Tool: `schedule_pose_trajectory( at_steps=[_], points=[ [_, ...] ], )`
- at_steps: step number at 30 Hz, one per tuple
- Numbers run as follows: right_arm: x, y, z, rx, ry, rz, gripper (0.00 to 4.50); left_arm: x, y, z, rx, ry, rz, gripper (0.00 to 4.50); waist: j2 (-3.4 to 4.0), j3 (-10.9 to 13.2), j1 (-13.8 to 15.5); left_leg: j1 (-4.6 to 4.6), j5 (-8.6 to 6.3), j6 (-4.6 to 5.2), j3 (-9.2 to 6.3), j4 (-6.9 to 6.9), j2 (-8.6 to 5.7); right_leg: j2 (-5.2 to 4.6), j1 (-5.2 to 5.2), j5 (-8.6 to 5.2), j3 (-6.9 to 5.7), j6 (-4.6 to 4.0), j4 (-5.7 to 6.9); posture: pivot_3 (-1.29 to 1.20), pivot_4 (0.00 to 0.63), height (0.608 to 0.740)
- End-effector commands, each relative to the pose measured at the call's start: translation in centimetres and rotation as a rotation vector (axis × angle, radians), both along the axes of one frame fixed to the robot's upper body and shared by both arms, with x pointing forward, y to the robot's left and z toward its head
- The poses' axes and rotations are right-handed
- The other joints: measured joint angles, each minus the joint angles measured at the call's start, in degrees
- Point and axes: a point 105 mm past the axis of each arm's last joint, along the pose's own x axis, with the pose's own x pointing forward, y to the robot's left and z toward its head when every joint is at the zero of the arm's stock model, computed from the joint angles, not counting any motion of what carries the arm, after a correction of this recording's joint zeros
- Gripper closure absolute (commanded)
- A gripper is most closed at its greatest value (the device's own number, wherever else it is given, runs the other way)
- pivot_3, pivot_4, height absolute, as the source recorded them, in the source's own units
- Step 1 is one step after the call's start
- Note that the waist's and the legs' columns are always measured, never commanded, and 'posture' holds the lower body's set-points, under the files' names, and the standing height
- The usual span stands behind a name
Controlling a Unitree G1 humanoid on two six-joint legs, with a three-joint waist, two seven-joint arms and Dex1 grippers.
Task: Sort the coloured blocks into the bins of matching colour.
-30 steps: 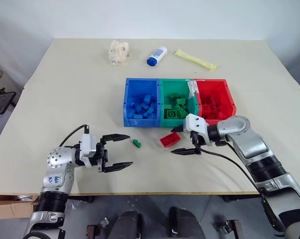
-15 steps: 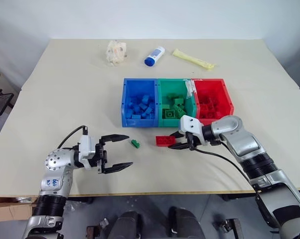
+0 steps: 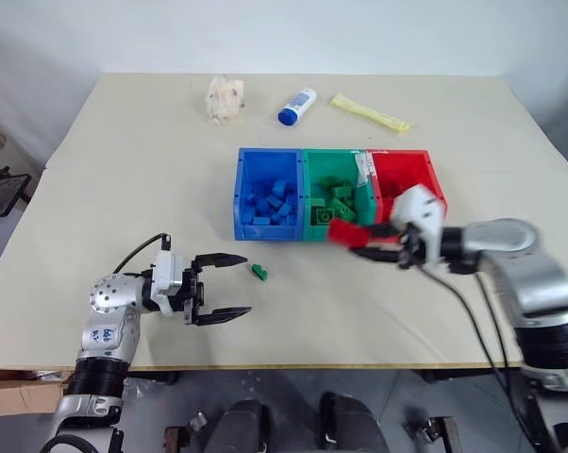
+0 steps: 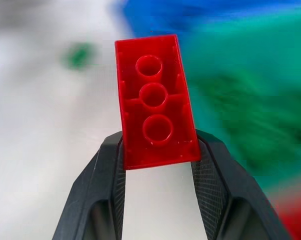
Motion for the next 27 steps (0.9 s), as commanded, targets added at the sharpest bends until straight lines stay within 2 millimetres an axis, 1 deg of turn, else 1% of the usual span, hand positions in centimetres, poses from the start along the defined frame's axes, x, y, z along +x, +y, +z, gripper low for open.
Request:
schedule_pose_trajectory(
  at_steps=[1, 3, 6, 10, 13, 15, 17, 19, 21, 22, 24, 26, 27],
  points=[
    [0.9, -3.3, 2.5, 0.015, -0.076, -0.155, 3.04, 0.3, 0.0, 0.5, 0.006, -0.027, -0.015, 0.00, 0.00, 0.0, -0.1, 0.01, 0.00, 0.00, 0.00, -0.01, 0.03, 0.01, 0.00, 0.00, 0.01, 0.00, -0.01, 0.00, 0.150, 0.740],
    [1.9, -5.0, 2.9, 0.001, -0.104, -0.226, 3.04, 0.6, -0.2, 0.6, 0.006, -0.026, -0.022, 0.00, 0.00, 0.0, -0.1, 0.01, 0.00, 0.00, 0.03, -0.02, 0.05, 0.03, -0.01, 0.00, 0.03, 0.00, 0.00, 0.00, 0.150, 0.740],
    [3.4, -6.0, 2.9, 0.000, -0.129, -0.280, 3.04, 1.1, -0.6, 0.6, 0.009, -0.022, -0.029, 0.00, 0.00, 0.0, -0.6, 0.01, 0.00, 0.00, 0.18, -0.05, 0.05, 0.03, -0.05, 0.00, 0.02, 0.00, 0.00, 0.00, 0.150, 0.740],
    [3.8, -5.4, 2.9, 0.004, -0.130, -0.239, 1.67, 1.4, -1.0, 0.6, 0.013, -0.022, -0.037, 0.00, 0.00, 0.0, -0.8, 0.02, 0.01, 0.01, 0.23, -0.11, 0.06, 0.07, -0.10, 0.00, 0.01, 0.00, 0.03, 0.00, 0.150, 0.740],
    [3.8, -5.5, 3.0, -0.004, -0.137, -0.231, 0.60, 1.4, -1.0, 0.5, 0.019, -0.019, -0.039, 0.00, 0.00, 0.0, -0.7, 0.01, 0.01, 0.02, 0.24, -0.10, 0.06, 0.06, -0.10, 0.00, -0.01, 0.00, 0.03, 0.00, 0.150, 0.740],
    [3.5, -5.6, 3.1, -0.010, -0.137, -0.226, 0.01, 1.3, -1.1, 0.4, 0.023, -0.012, -0.032, 0.00, 0.00, 0.0, -0.6, 0.01, 0.02, 0.03, 0.24, -0.09, 0.06, 0.05, -0.08, 0.00, -0.01, 0.01, 0.03, 0.00, 0.150, 0.740],
    [3.1, -5.7, 3.0, -0.019, -0.130, -0.214, 0.01, 1.4, -1.1, 0.3, 0.027, -0.003, -0.024, 0.00, 0.00, 0.0, -0.6, 0.01, 0.02, 0.04, 0.23, -0.08, 0.06, 0.04, -0.08, 0.00, 0.00, 0.01, 0.03, 0.00, 0.150, 0.740],
    [2.3, -5.6, 2.9, -0.025, -0.112, -0.173, 0.01, 1.6, -1.0, 0.1, 0.035, 0.007, 0.001, 0.00, 0.00, 0.0, -0.6, 0.01, 0.02, 0.04, 0.23, -0.08, 0.06, 0.04, -0.08, 0.00, -0.01, 0.01, 0.03, 0.00, 0.150, 0.740],
    [0.7, -5.4, 2.2, -0.042, -0.070, -0.105, 0.01, 1.9, -0.8, -0.2, 0.064, 0.026, 0.038, 0.00, 0.00, 0.0, -0.3, 0.00, 0.02, 0.04, 0.20, -0.08, 0.06, 0.04, -0.08, 0.00, -0.01, 0.01, 0.03, 0.00, 0.150, 0.740],
    [0.2, -5.4, 2.0, -0.049, -0.055, -0.086, 0.01, 1.9, -0.8, -0.3, 0.071, 0.030, 0.047, 0.00, 0.00, 0.0, -0.3, 0.00, 0.02, 0.03, 0.17, -0.08, 0.06, 0.04, -0.06, 0.00, -0.02, 0.01, 0.02, 0.00, 0.150, 0.740],
    [-1.3, -4.8, 1.5, -0.042, -0.032, 0.010, 0.01, 2.2, -0.7, -0.4, 0.085, 0.037, 0.080, 0.00, 0.00, 0.0, -0.1, 0.00, 0.02, 0.04, 0.21, -0.08, 0.06, 0.05, -0.06, 0.00, -0.01, 0.01, 0.01, 0.00, 0.150, 0.740],
    [-2.6, -4.2, 1.0, -0.007, -0.006, 0.102, 0.01, 2.3, -0.6, -0.5, 0.090, 0.038, 0.120, 0.00, 0.00, 0.0, 0.0, 0.01, 0.02, 0.04, 0.21, -0.06, 0.07, 0.06, -0.05, 0.00, -0.01, 0.01, 0.01, 0.00, 0.150, 0.740],
    [-3.2, -4.1, 0.6, 0.008, 0.012, 0.141, 0.01, 2.6, -0.4, -0.5, 0.088, 0.032, 0.168, 0.00, -0.01, 0.0, 0.1, 0.01, 0.02, 0.04, 0.22, -0.02, 0.07, 0.06, -0.04, 0.00, 0.01, 0.01, 0.02, 0.00, 0.150, 0.740]
  ],
)
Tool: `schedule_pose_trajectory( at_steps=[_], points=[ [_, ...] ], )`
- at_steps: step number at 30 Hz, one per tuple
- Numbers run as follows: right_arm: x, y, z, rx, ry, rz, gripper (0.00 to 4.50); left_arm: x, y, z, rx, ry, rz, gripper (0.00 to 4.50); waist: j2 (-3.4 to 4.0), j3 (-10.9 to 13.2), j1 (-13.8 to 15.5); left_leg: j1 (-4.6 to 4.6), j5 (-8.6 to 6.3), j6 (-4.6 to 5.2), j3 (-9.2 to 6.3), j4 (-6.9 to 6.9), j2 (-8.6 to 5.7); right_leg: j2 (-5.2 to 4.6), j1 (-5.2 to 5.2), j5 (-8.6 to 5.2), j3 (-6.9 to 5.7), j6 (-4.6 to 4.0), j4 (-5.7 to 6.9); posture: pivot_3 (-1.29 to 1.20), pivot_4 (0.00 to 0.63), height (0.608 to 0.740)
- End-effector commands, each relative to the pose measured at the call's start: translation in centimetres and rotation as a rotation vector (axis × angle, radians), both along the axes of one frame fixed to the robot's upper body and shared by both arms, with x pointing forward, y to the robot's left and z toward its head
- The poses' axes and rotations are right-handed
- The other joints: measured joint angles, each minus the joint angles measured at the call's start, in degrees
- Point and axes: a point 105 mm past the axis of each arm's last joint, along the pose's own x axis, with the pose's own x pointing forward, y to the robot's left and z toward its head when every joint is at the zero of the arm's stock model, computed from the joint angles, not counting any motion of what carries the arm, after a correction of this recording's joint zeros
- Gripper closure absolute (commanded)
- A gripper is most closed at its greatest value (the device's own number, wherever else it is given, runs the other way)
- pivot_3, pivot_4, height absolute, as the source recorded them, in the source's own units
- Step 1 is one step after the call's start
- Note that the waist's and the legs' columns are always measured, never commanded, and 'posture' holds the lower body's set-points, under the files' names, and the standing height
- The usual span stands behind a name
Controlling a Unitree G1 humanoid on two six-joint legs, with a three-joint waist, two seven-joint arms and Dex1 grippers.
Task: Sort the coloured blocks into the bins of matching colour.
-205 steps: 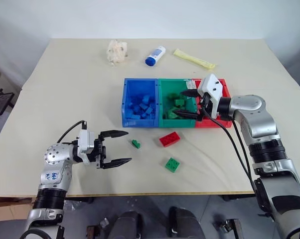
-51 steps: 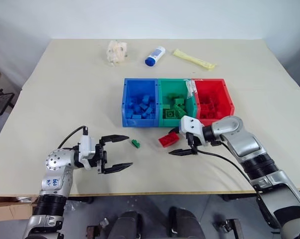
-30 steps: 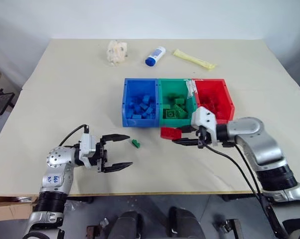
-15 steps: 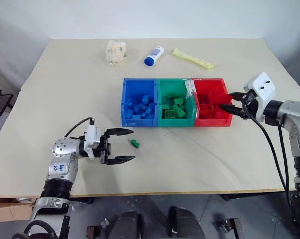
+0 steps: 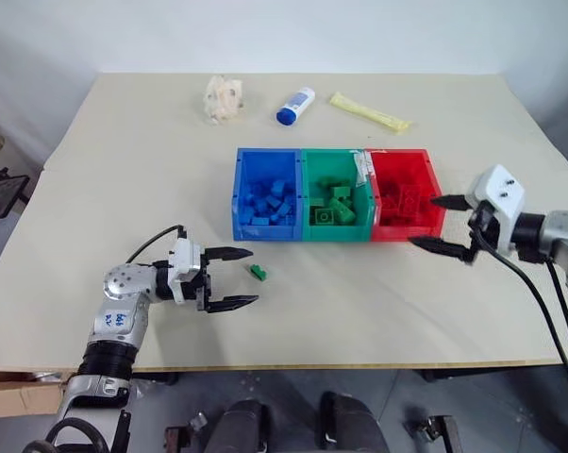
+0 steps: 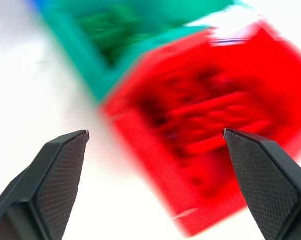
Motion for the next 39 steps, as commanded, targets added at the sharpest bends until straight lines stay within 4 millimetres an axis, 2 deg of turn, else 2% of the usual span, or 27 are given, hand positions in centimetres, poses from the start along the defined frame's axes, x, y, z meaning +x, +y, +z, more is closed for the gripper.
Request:
schedule_pose_trajectory(
  at_steps=[1, 5, 9, 15, 18, 21, 24, 26, 28, 31, 35, 39],
  points=[
    [-2.1, 0.6, 0.8, 0.042, -0.022, 0.147, 0.01, 0.5, 0.5, 0.5, 0.015, -0.040, 0.124, 0.00, 0.00, 0.0, 0.1, 0.01, 0.00, 0.00, 0.00, 0.01, 0.00, 0.00, 0.02, 0.00, 0.01, 0.00, 0.00, 0.00, 0.150, 0.740],
    [-3.2, 0.3, -0.5, 0.067, 0.042, 0.232, 0.01, 0.8, 1.3, 0.0, 0.039, -0.012, 0.285, 0.00, 0.00, 0.0, 0.4, 0.07, 0.00, 0.00, -0.01, 0.01, 0.00, -0.03, 0.06, 0.00, 0.12, 0.01, 0.00, 0.00, 0.150, 0.740],
    [-3.2, -0.4, -1.4, 0.073, 0.090, 0.269, 0.01, -2.1, 2.8, -0.4, 0.044, 0.040, 0.412, 0.00, 0.00, 0.0, 0.1, 0.07, -0.02, -0.03, -0.02, -0.02, 0.04, -0.17, 0.05, 0.00, 0.30, 0.00, -0.08, 0.00, 0.150, 0.740],
    [-2.9, -0.1, -1.0, 0.119, 0.101, 0.341, 0.01, -6.5, 4.9, -1.3, 0.078, 0.081, 0.450, 0.00, 0.05, 0.0, -0.1, 0.13, -0.05, -0.10, -0.13, -0.10, 0.10, -0.40, 0.10, -0.04, 0.39, -0.08, -0.26, 0.00, 0.150, 0.740],
    [-2.8, 0.2, -0.7, 0.127, 0.099, 0.384, 0.01, -7.6, 6.0, -1.4, 0.105, 0.092, 0.466, 0.00, 0.06, 0.0, 0.4, 0.15, -0.06, -0.11, -0.16, -0.09, 0.07, -0.48, 0.17, -0.05, 0.34, -0.11, -0.49, 0.00, 0.150, 0.740],
    [-2.8, 0.6, -0.5, 0.123, 0.094, 0.422, 0.01, -7.9, 6.4, -0.9, 0.115, 0.086, 0.472, 0.00, 0.07, 0.0, 0.6, 0.15, -0.08, -0.14, -0.17, -0.10, 0.04, -0.54, 0.17, -0.05, 0.33, -0.11, -0.54, 0.00, 0.150, 0.740],
    [-2.9, 1.1, -0.3, 0.125, 0.083, 0.453, 0.01, -7.1, 5.4, -0.2, 0.092, 0.070, 0.462, 0.00, 0.07, 0.0, 0.7, 0.14, -0.08, -0.15, -0.23, -0.11, 0.01, -0.57, 0.17, -0.05, 0.28, -0.11, -0.54, 0.00, 0.150, 0.740],
    [-3.2, 1.3, -0.2, 0.122, 0.080, 0.462, 0.01, -6.4, 3.8, 0.3, 0.054, 0.056, 0.430, 0.00, 0.08, 0.0, 0.7, 0.12, -0.08, -0.15, -0.25, -0.12, -0.01, -0.59, 0.17, -0.05, 0.26, -0.11, -0.52, 0.00, 0.150, 0.740],
    [-3.4, 1.5, -0.1, 0.124, 0.076, 0.463, 0.01, -5.7, 2.3, 0.5, 0.030, 0.054, 0.403, 0.00, 0.08, 0.0, 0.7, 0.12, -0.07, -0.13, -0.24, -0.12, -0.05, -0.59, 0.16, -0.04, 0.26, -0.11, -0.47, 0.00, 0.150, 0.740],
    [-3.5, 1.8, -0.1, 0.128, 0.073, 0.459, 0.01, -5.1, 1.3, 0.4, 0.024, 0.056, 0.385, 0.00, 0.08, 0.0, 0.6, 0.12, -0.07, -0.13, -0.24, -0.14, -0.03, -0.53, 0.15, -0.04, 0.22, -0.10, -0.20, 0.00, 0.150, 0.740],
    [-3.6, 1.8, -0.4, 0.119, 0.078, 0.413, 0.01, -2.0, -1.4, -0.7, 0.035, 0.057, 0.369, 0.00, 0.11, 0.0, 1.1, 0.11, -0.04, -0.09, -0.21, -0.07, -0.03, -0.36, 0.16, -0.04, 0.11, -0.10, -0.15, 0.00, 0.150, 0.740],
    [-3.9, 1.6, -0.2, 0.124, 0.064, 0.389, 0.01, 0.1, -2.7, -1.7, 0.033, 0.063, 0.383, 0.00, 0.09, 0.0, 0.9, 0.13, -0.03, -0.06, -0.08, 0.01, -0.04, -0.09, 0.17, 0.00, 0.11, -0.03, -0.13, 0.00, 0.150, 0.740]
  ],
)
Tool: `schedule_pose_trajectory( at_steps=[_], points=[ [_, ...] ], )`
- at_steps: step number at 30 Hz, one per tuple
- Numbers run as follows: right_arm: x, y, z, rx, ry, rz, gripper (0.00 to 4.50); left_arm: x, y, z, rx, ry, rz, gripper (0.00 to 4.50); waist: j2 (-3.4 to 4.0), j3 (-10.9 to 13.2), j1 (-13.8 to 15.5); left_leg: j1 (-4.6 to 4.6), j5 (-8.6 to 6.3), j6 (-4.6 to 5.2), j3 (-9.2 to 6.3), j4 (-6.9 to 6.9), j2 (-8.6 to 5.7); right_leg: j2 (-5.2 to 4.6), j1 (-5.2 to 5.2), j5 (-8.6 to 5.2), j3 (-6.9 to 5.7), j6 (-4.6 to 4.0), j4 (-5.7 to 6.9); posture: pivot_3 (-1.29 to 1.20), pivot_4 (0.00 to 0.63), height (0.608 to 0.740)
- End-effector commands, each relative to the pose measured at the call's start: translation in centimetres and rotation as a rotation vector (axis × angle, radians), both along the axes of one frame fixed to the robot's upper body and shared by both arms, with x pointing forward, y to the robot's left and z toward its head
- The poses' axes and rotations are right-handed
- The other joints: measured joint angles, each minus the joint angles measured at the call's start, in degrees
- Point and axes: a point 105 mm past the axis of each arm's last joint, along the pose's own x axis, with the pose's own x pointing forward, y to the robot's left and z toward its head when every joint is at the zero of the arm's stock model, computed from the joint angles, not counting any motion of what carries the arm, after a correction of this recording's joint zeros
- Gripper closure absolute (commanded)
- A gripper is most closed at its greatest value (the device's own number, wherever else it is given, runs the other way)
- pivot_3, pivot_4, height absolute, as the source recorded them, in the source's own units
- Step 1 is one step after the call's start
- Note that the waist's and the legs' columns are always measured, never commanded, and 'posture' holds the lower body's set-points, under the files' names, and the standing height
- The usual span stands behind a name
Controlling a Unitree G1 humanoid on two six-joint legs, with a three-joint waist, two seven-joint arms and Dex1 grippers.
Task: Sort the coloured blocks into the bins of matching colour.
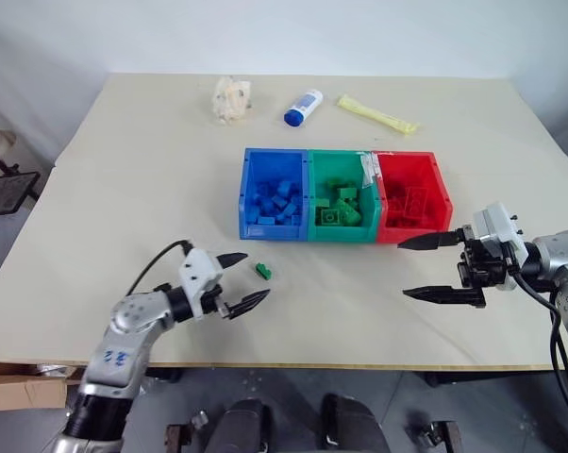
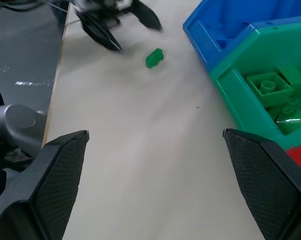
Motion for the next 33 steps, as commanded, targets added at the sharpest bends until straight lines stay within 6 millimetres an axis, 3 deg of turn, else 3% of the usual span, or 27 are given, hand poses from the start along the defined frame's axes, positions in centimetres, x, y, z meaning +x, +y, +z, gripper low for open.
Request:
schedule_pose_trajectory(
  at_steps=[1, 7, 10, 18, 22, 27, 29, 33],
  points=[
    [-0.5, -0.3, 1.2, 0.008, -0.042, -0.012, 0.01, 1.5, -0.4, -1.0, 0.026, -0.005, 0.033, 0.00, -0.01, 0.0, 0.0, 0.00, 0.00, 0.00, 0.01, 0.00, 0.01, 0.01, -0.02, 0.00, -0.01, 0.00, 0.00, 0.00, 0.150, 0.740],
    [-0.8, -0.7, 1.0, 0.015, -0.042, -0.047, 0.01, 2.1, -1.4, -2.9, 0.061, 0.079, 0.010, 0.00, 0.02, 0.0, 0.2, 0.07, 0.01, 0.01, 0.04, 0.02, 0.03, 0.00, 0.02, 0.00, 0.00, 0.00, 0.06, 0.00, 0.150, 0.740],
    [-0.9, -0.7, 1.0, 0.018, -0.043, -0.051, 0.00, 2.2, -1.3, -3.3, 0.071, 0.103, 0.017, 0.60, 0.06, 0.0, 0.5, 0.11, 0.02, 0.03, 0.00, 0.08, 0.00, -0.07, 0.11, 0.00, 0.06, 0.01, 0.04, 0.00, 0.150, 0.740],
    [-0.6, -1.3, 1.2, 0.027, -0.056, -0.074, 0.00, 1.8, -1.0, -2.7, 0.086, 0.091, 0.009, 3.07, 0.11, -0.1, 0.2, 0.16, 0.01, 0.02, -0.16, 0.06, -0.01, -0.40, 0.23, 0.00, 0.13, 0.00, -0.04, 0.00, 0.150, 0.740],
    [-0.5, -1.3, 1.2, 0.033, -0.065, -0.085, 0.00, 1.8, -2.1, -1.1, 0.070, 0.046, -0.032, 3.08, 0.11, -0.1, 0.1, 0.15, 0.01, 0.02, -0.19, 0.05, -0.01, -0.40, 0.24, 0.00, 0.10, 0.00, -0.04, 0.00, 0.150, 0.740],
    [-0.2, -1.4, 2.1, 0.093, -0.103, -0.122, 0.00, 2.3, -5.4, 3.2, 0.005, -0.078, -0.125, 3.08, 0.06, 0.0, 0.7, 0.02, 0.02, 0.04, -0.27, 0.11, -0.07, -0.41, 0.22, 0.00, 0.02, 0.01, -0.06, 0.00, 0.150, 0.740],
    [-0.1, -1.2, 2.9, 0.140, -0.123, -0.143, 0.00, 2.4, -6.1, 4.2, -0.011, -0.102, -0.144, 3.08, 0.06, 0.0, 0.7, 0.01, 0.03, 0.04, -0.27, 0.11, -0.08, -0.40, 0.24, 0.01, 0.01, 0.01, -0.11, 0.00, 0.150, 0.740],
    [0.2, -1.5, 4.5, 0.239, -0.182, -0.217, 0.00, 2.8, -8.5, 8.1, -0.094, -0.176, -0.206, 3.08, 0.06, 0.0, 0.9, 0.00, 0.02, 0.04, -0.25, 0.06, -0.04, -0.03, 0.22, 0.01, -0.02, 0.02, -0.12, 0.00, 0.150, 0.740]
  ],
)
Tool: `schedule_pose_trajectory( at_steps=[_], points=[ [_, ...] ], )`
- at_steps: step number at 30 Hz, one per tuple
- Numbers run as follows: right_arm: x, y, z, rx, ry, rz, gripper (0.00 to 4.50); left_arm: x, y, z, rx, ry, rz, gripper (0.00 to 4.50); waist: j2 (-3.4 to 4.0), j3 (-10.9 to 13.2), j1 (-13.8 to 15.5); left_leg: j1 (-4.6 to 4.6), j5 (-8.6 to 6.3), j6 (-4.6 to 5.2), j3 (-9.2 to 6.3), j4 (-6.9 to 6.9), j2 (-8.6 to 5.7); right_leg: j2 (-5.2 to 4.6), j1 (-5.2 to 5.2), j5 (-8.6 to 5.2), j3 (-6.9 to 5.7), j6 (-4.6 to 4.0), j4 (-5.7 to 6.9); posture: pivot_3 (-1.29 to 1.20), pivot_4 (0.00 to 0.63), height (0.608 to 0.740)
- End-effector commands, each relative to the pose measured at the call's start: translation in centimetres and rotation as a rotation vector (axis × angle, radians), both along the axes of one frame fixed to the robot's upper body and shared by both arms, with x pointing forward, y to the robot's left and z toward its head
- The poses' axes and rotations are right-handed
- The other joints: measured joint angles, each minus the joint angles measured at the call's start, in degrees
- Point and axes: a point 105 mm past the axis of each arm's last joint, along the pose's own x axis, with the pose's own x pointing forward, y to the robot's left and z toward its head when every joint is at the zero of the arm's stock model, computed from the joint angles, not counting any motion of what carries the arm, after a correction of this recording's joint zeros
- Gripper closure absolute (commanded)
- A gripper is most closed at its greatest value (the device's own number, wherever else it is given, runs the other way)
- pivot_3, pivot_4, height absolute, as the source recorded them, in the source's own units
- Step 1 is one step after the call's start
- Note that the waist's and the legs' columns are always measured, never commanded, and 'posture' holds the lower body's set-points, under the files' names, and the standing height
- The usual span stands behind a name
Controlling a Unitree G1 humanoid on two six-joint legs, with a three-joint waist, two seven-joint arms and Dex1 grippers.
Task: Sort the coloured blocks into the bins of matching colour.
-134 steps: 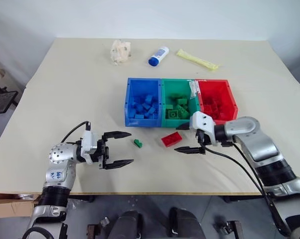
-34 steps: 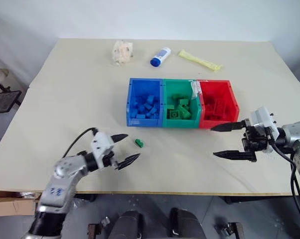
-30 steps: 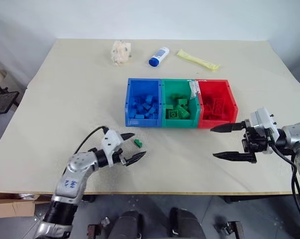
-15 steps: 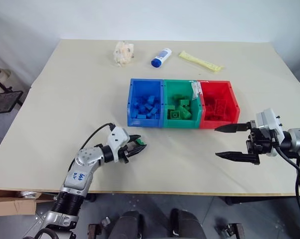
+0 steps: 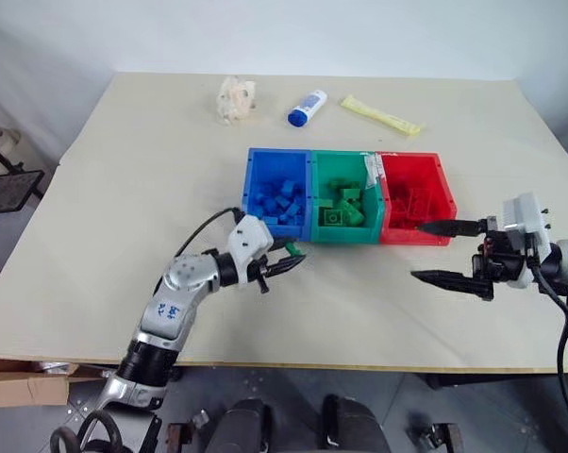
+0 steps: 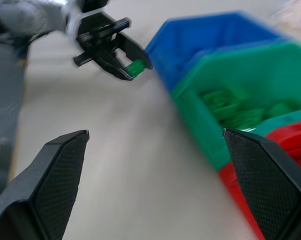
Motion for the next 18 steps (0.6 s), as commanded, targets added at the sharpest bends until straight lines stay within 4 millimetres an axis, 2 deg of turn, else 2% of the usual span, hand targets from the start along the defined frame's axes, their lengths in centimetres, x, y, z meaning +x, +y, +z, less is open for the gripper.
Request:
schedule_pose_trajectory(
  at_steps=[1, 5, 9, 11, 12, 18],
  points=[
    [-0.2, -0.2, 2.2, 0.065, -0.092, -0.051, 0.00, 0.0, -1.8, 3.7, -0.077, -0.080, -0.062, 3.08, -0.01, 0.0, 0.2, -0.01, 0.00, 0.00, -0.01, 0.01, 0.00, 0.02, 0.00, 0.00, 0.00, 0.00, 0.00, 0.00, 0.150, 0.740],
    [-0.5, -0.1, 1.9, 0.077, -0.096, -0.071, 0.00, 1.0, -3.1, 4.9, -0.094, -0.105, -0.078, 3.08, -0.01, 0.0, 0.5, 0.00, 0.00, 0.01, 0.03, 0.02, -0.01, 0.06, 0.01, 0.01, -0.06, 0.02, 0.00, 0.00, 0.150, 0.740],
    [-1.2, 0.1, 1.2, 0.100, -0.097, -0.097, 0.00, 4.4, -6.7, 7.1, -0.122, -0.148, -0.051, 3.08, -0.12, 0.1, 1.3, -0.04, 0.05, 0.09, 0.03, 0.08, -0.03, 0.12, 0.04, 0.03, -0.38, 0.07, 0.01, 0.00, 0.150, 0.740],
    [-1.4, 0.1, 1.1, 0.104, -0.100, -0.110, 0.00, 6.0, -7.4, 6.9, -0.097, -0.147, 0.002, 3.08, -0.12, 0.1, 1.7, -0.15, 0.09, 0.16, 0.15, 0.07, -0.07, 0.12, 0.03, 0.06, -0.34, 0.12, -0.24, 0.00, 0.150, 0.740],
    [-1.6, 0.0, 1.0, 0.107, -0.103, -0.119, 0.00, 6.6, -7.6, 6.7, -0.083, -0.142, 0.020, 2.31, -0.12, 0.1, 1.7, -0.15, 0.09, 0.17, 0.20, 0.05, -0.08, 0.11, 0.02, 0.10, -0.31, 0.19, -0.27, 0.00, 0.150, 0.740],
    [-2.2, -0.3, 0.9, 0.117, -0.113, -0.158, 0.00, 6.9, -9.0, 7.4, -0.110, -0.173, -0.027, 0.47, -0.14, 0.1, 1.4, -0.24, 0.09, 0.17, 0.42, -0.16, -0.05, 0.12, -0.28, 0.15, -0.27, 0.27, -0.22, 0.00, 0.150, 0.740]
  ],
)
